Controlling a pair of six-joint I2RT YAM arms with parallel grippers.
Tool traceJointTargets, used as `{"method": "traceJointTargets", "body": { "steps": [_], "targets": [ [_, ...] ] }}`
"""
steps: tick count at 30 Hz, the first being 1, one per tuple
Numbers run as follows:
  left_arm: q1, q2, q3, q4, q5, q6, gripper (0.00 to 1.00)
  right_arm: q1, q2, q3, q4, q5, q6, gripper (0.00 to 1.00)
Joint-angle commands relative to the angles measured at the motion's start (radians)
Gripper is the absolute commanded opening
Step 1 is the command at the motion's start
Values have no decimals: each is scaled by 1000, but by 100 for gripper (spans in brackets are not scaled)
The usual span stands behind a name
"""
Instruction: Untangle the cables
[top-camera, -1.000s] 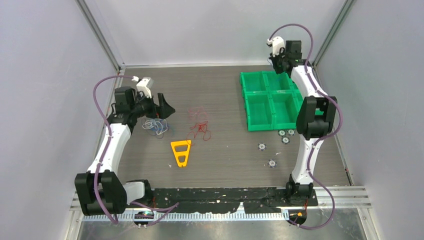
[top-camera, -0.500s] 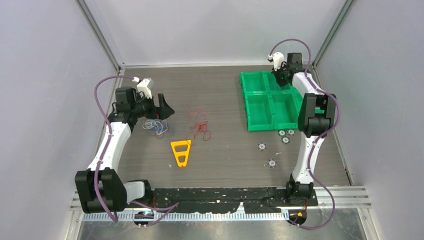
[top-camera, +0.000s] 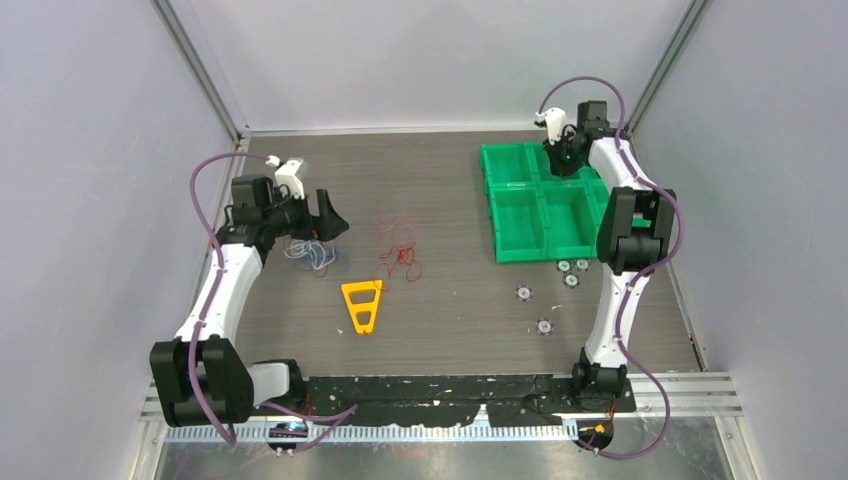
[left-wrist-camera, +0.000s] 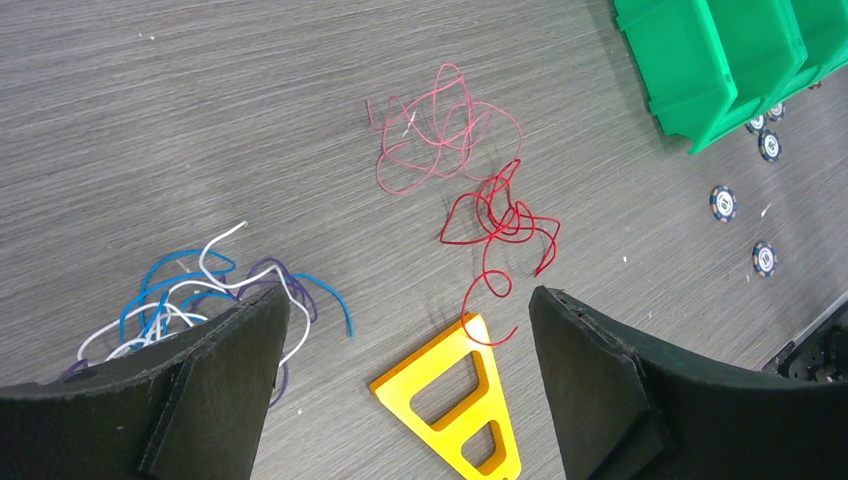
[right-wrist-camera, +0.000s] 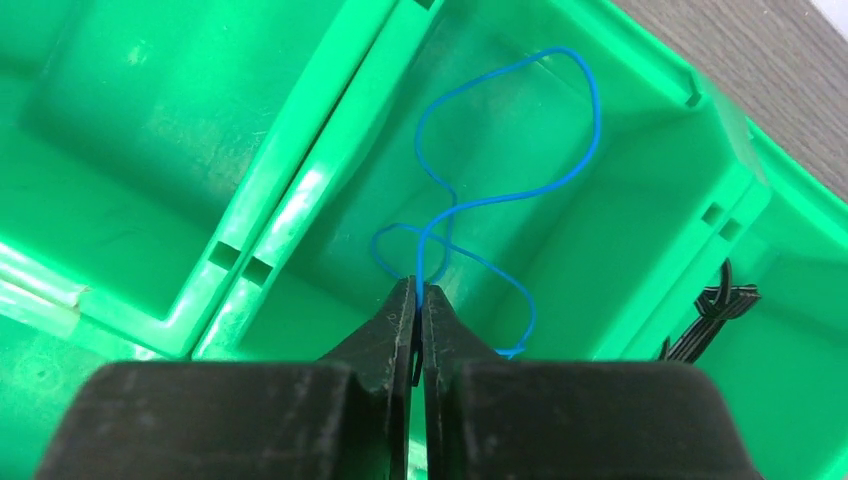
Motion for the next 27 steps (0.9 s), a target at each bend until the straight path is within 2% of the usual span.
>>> {"method": "traceJointTargets", "body": {
  "steps": [1,3,5,7,15,17,20,27],
  "targets": [
    [-3,-16,37,-5,-13,17,94,-4,25,100,-92,-26,-16,18],
    [-3,-18,38,-7,-18,18,97,-3,47,148,-123,-1,4,48],
    [-3,-21,42,-15,-20,25,98,-5,47,191,-151,1,21,61],
    [-3,-22,48,-26,-19,35,99,-10,17,208,-157,-17,40,69],
    [-2,-52,20,-15,-4,34,98,19,-213,187,-173,-179,169,82],
    [-1,-54,10,-14,-1,24,99,80,-259,155,-193,-199,203,85],
    [5,-63,-3,-8,12,-8,99,239,-304,83,-201,-205,243,89],
    [39,-118,-23,-41,24,-18,99,586,-269,-37,-152,-185,208,98]
  ]
}}
